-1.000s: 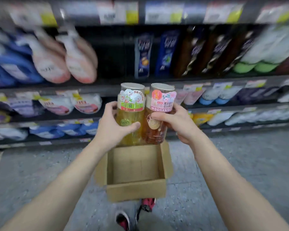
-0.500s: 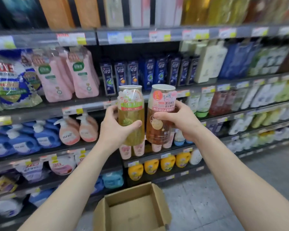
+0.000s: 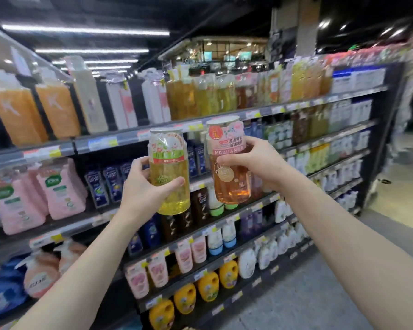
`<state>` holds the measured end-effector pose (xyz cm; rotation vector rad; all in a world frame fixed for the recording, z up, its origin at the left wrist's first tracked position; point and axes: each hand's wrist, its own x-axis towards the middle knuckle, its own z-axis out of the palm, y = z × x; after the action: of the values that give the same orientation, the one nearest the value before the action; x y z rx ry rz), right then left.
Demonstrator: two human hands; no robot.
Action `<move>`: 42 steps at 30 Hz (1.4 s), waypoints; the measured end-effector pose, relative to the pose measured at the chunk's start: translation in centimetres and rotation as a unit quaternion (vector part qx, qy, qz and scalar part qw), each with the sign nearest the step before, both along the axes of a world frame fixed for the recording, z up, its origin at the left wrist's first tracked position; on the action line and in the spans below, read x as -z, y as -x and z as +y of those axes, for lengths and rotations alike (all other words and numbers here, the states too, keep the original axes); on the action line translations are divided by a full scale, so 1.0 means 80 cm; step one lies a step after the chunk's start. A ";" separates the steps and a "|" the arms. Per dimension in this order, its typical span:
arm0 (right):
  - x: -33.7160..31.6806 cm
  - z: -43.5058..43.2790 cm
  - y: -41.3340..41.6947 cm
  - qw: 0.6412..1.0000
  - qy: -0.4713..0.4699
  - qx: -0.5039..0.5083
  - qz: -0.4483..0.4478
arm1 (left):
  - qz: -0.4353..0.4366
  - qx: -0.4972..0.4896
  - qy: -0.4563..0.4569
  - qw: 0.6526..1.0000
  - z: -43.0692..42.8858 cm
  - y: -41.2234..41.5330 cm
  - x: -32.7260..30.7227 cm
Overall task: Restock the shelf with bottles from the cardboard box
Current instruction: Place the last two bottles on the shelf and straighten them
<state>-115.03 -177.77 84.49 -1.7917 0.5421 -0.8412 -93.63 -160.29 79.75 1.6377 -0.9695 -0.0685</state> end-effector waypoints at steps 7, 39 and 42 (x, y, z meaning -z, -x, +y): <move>-0.036 -0.138 0.086 1.000 0.003 0.024 -0.015 | 0.002 0.005 0.032 0.999 -0.127 0.057 -0.040; -0.124 -0.755 -0.058 0.996 0.028 -0.034 -0.077 | -0.072 -0.084 0.095 0.989 -0.657 0.007 -0.113; -0.135 -0.794 -0.097 0.994 0.017 -0.046 -0.097 | -0.081 -0.089 0.098 0.988 -0.688 -0.007 -0.124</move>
<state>-107.28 -241.29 95.32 -1.7287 0.3179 -0.9529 -93.10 -215.32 89.71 1.5562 -0.9168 0.2770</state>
